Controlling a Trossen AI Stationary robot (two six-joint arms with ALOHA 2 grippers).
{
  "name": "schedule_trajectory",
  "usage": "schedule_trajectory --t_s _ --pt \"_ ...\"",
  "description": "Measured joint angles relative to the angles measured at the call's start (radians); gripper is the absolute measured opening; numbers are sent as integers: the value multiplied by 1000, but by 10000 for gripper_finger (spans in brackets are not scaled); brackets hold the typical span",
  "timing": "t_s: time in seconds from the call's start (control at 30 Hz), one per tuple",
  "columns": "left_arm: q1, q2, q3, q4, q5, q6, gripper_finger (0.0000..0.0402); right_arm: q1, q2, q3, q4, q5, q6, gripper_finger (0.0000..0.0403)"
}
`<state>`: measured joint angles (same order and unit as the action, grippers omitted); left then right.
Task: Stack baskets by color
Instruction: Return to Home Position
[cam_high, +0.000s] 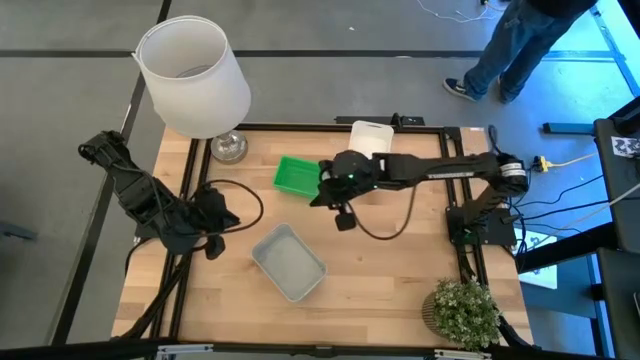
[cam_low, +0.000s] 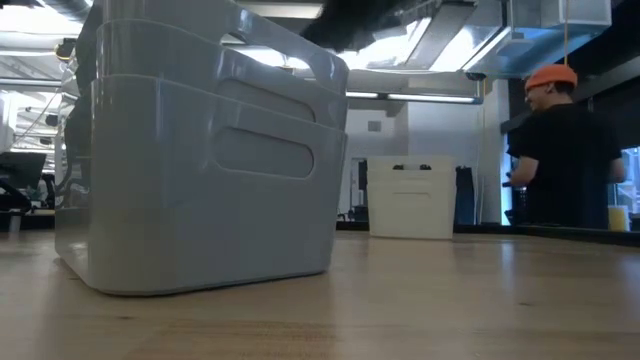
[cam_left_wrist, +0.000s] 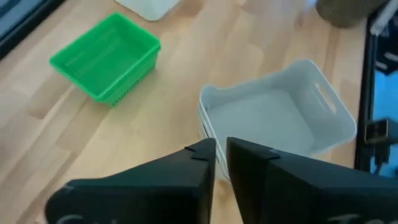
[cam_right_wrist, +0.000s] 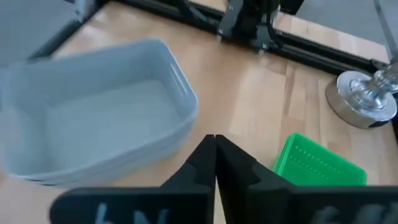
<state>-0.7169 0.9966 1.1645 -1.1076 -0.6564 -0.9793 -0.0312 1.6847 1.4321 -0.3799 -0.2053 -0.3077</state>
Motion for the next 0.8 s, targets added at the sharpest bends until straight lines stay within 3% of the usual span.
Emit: schedule_trajectory --t_s 0.13,0.37,0.6,0.8 --pt "0 0 0 12 26 115 5 43 -46 116 -149 13 51 6" --pt "-24 -42 0 126 43 356 1 145 -187 240 -331 12 130 2" --pt "-95 -126 0 317 62 590 0 291 -385 173 -380 97 246 2" --pt "-160 -187 -22 380 77 679 0 423 -587 -64 -298 310 341 1"
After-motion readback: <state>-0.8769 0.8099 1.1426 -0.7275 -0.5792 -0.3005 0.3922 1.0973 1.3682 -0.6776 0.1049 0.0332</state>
